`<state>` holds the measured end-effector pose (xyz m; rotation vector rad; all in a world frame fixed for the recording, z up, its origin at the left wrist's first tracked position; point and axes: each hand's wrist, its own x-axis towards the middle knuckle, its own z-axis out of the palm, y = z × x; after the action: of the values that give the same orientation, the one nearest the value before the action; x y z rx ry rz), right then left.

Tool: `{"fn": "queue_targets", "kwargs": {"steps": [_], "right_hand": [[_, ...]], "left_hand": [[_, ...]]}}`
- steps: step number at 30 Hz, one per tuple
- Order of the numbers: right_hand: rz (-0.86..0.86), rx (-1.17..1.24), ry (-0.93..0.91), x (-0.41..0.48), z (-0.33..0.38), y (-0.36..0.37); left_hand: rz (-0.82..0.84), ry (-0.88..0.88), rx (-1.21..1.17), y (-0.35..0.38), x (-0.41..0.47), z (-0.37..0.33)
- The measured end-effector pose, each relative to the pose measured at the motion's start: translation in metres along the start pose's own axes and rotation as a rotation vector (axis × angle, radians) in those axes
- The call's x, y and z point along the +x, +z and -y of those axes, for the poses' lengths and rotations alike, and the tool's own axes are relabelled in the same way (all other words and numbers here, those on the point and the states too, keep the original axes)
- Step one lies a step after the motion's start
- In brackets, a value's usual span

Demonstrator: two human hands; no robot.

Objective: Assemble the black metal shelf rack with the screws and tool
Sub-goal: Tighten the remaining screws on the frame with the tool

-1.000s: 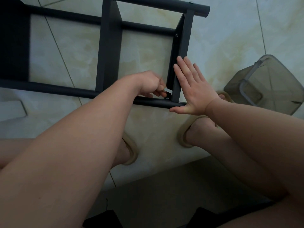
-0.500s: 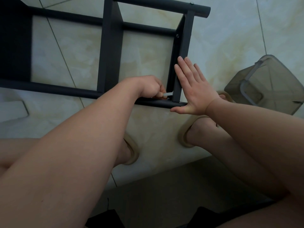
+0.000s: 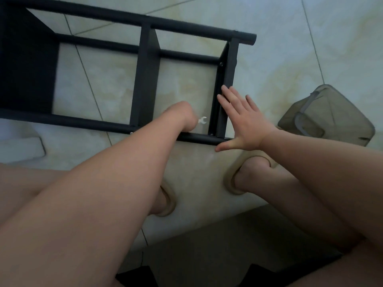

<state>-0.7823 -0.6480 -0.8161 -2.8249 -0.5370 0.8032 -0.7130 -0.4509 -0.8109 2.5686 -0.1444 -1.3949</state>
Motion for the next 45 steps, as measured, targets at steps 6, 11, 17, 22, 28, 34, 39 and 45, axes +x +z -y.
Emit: {"fn": "queue_targets", "kwargs": {"steps": [6,11,17,22,28,34,39,45], "right_hand": [[-0.119,0.187,0.135,0.016,-0.014,-0.062],[-0.196,0.143,0.218,0.056,-0.046,-0.103],[-0.029,0.124,0.324,0.107,-0.076,-0.112],[0.056,0.257,0.36,0.125,-0.094,-0.113],[0.002,0.266,0.351,0.109,-0.084,-0.117],[-0.164,0.151,0.316,0.047,-0.043,-0.129],[-0.259,-0.028,0.275,-0.012,0.004,-0.144],[-0.356,-0.097,0.308,-0.072,0.064,-0.129]], "left_hand": [[-0.357,-0.06,-0.209,-0.047,0.003,0.01],[-0.627,0.122,-0.167,-0.1,0.019,-0.012],[-0.584,0.216,0.08,-0.141,0.062,-0.036],[-0.392,0.201,0.129,-0.156,0.099,-0.045],[-0.3,0.22,0.032,-0.156,0.098,-0.044],[-0.496,0.315,-0.012,-0.139,0.028,-0.038],[-0.705,0.404,-0.071,-0.111,-0.05,-0.027],[-0.807,0.402,-0.154,-0.061,-0.125,-0.008]]}}
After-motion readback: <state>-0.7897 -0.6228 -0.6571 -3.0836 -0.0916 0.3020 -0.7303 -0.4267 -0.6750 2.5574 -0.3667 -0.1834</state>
